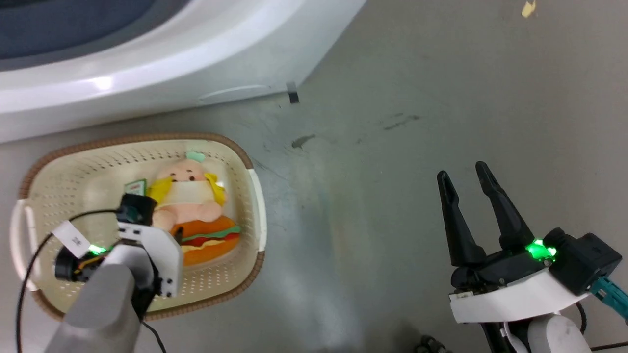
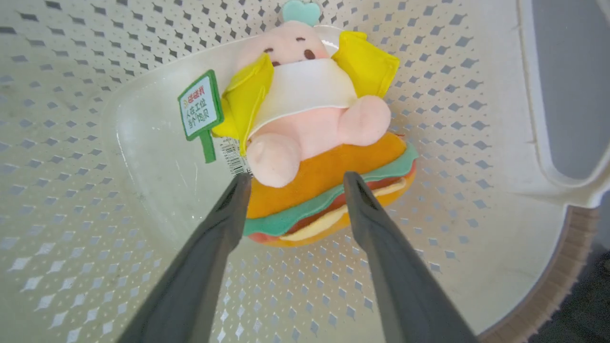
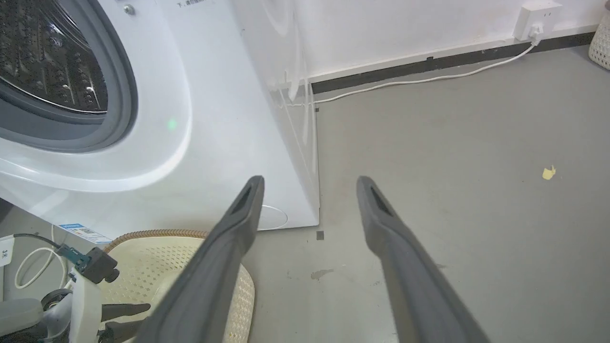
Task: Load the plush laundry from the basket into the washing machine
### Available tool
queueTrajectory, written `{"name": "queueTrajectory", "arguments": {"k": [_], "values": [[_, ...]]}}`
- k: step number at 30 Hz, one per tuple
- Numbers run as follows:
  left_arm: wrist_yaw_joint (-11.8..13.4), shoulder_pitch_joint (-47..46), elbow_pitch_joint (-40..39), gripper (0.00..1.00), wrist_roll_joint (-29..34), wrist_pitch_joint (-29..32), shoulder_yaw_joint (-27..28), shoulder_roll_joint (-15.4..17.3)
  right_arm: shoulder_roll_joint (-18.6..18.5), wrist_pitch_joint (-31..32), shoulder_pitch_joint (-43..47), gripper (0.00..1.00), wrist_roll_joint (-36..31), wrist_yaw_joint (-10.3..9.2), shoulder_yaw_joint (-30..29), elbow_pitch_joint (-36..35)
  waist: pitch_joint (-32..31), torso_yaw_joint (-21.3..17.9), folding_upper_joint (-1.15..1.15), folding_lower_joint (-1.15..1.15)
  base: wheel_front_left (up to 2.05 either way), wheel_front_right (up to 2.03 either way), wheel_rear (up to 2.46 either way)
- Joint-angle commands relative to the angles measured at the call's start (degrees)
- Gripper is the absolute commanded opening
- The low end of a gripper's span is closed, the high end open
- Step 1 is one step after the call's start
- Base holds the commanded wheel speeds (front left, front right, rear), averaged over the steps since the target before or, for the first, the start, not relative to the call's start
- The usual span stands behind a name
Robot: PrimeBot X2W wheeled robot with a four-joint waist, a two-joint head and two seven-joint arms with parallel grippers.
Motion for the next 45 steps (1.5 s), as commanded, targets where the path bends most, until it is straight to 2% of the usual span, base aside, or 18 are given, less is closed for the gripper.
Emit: {"name": "queueTrajectory", "arguments": {"k": [1,16,17,18,23,28,40,41,45], "values": [[-0.3,-2.2,2.0,1.00,-0.7,0.3,-0.7,1.1,-0.1,-0.7,-1.4,1.00,1.0,0.30,0.4,-0.5,2.1,-1.3,0.00,0.00,0.00,0.00,0.00],[-1.0,-10.3,11.1,1.00,-3.3,0.7,-4.7,3.9,-0.1,-2.5,-3.2,1.00,4.3,0.34,2.2,-1.7,9.6,-4.5,0.00,0.00,0.00,0.00,0.00],[-1.1,-10.7,11.6,0.24,-3.4,0.5,-5.1,3.9,-0.1,-2.6,-3.3,1.00,4.5,0.35,2.3,-1.6,9.9,-4.7,0.00,0.00,0.00,0.00,0.00],[-1.2,-11.0,12.1,0.00,-3.5,0.3,-5.6,3.9,-0.1,-2.7,-3.4,1.00,4.7,0.35,2.5,-1.5,10.1,-4.9,0.00,0.00,0.00,0.00,0.00],[-1.7,-11.8,15.0,0.00,-4.8,-0.9,-7.3,3.5,-0.1,-3.3,-3.8,1.00,5.1,0.36,2.5,-1.1,9.7,-4.9,0.00,0.00,0.00,0.00,0.00],[-1.9,-11.2,17.3,0.00,-6.4,-3.4,-8.0,1.8,-0.1,-3.8,-4.2,1.00,4.4,0.37,2.0,-0.1,6.3,-3.6,0.00,0.00,0.00,0.00,0.00],[-2.1,-2.5,18.1,0.00,-11.2,-11.2,-6.6,-4.0,-0.1,-3.8,-0.3,1.00,-0.8,0.37,-0.1,3.2,-10.8,2.5,0.00,0.00,0.00,0.00,0.00],[-2.1,-2.5,18.1,0.00,-11.2,-11.2,-6.6,-4.0,-0.1,-3.8,-0.3,1.00,-0.8,0.37,-0.1,3.2,-10.8,2.5,0.00,0.00,0.00,0.00,0.00],[-2.2,1.3,15.9,0.00,-13.0,-14.8,-7.7,-6.5,-0.1,-3.8,2.1,1.00,-2.5,0.37,-1.6,3.9,-17.3,5.6,0.00,0.00,0.00,0.00,0.00]]}}
